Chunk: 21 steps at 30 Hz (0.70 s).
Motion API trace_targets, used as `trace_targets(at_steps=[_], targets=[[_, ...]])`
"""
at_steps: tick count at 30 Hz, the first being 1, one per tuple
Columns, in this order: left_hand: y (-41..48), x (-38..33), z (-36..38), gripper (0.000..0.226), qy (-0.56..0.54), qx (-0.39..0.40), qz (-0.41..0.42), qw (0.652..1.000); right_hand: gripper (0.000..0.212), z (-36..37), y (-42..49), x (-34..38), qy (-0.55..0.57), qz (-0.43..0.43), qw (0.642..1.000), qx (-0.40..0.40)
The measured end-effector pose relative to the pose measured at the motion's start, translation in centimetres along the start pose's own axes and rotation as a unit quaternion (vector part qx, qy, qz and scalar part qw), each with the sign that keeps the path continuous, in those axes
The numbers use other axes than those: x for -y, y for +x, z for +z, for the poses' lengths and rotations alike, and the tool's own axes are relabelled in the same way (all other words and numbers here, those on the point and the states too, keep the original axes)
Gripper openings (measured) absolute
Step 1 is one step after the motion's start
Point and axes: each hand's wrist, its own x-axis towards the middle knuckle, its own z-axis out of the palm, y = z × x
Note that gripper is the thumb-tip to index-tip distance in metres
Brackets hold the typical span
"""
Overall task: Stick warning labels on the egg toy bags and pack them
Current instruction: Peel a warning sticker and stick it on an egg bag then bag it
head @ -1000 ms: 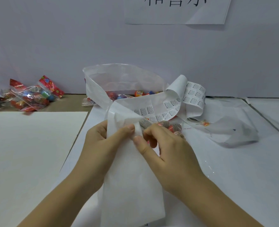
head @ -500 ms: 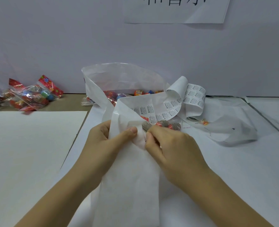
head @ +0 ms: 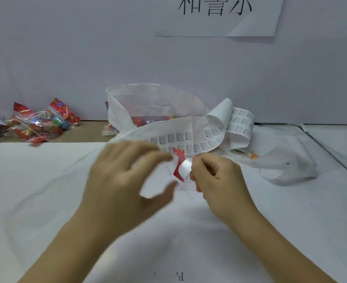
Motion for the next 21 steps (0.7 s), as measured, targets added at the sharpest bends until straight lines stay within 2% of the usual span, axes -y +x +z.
trace_targets(at_steps=[3,8,10,11,12,13,14,15,16,17,19,21], targets=[[-0.5,-1.4,1.0,0.024,-0.02,0.03,0.039,0.999,0.034,0.0,-0.4,0.5,0.026,-0.001,0.999,0.021],[-0.6,-0.9,1.2,0.018,-0.03,-0.011,0.036,0.999,0.03,0.0,-0.7,1.0,0.044,0.008,0.996,0.072],[-0.6,-1.3,1.1,0.018,-0.084,-0.017,-0.027,0.996,0.032,0.0,-0.4,1.2,0.167,0.073,0.98,0.084],[-0.4,-1.7,0.9,0.014,-0.151,-0.025,-0.108,0.982,0.032,-0.2,-0.1,1.4,0.242,0.11,0.96,0.089],[0.0,-2.0,0.7,0.012,-0.247,-0.03,-0.213,0.945,0.034,-0.4,0.1,1.5,0.297,0.13,0.941,0.093],[0.3,-2.2,0.6,0.011,-0.36,-0.03,-0.312,0.879,0.033,-0.5,0.2,1.5,0.319,0.133,0.933,0.098],[0.6,-2.2,0.6,0.013,-0.459,-0.022,-0.388,0.799,0.031,-0.6,0.2,1.5,0.317,0.129,0.934,0.104],[0.9,-2.1,0.6,0.017,-0.515,-0.008,-0.431,0.741,0.026,-0.6,0.2,1.4,0.306,0.121,0.938,0.112],[0.9,-2.0,0.7,0.022,-0.538,0.006,-0.451,0.712,0.02,-0.5,0.0,1.5,0.296,0.113,0.941,0.12],[1.0,-2.0,0.6,0.025,-0.549,0.019,-0.458,0.699,0.013,-0.3,-0.1,1.4,0.294,0.106,0.942,0.123],[1.0,-2.1,0.6,0.028,-0.561,0.036,-0.453,0.692,0.003,-0.1,-0.3,1.4,0.309,0.104,0.938,0.116],[0.8,-2.2,0.7,0.028,-0.565,0.045,-0.447,0.693,0.003,-0.2,-0.3,1.3,0.327,0.102,0.934,0.098]])
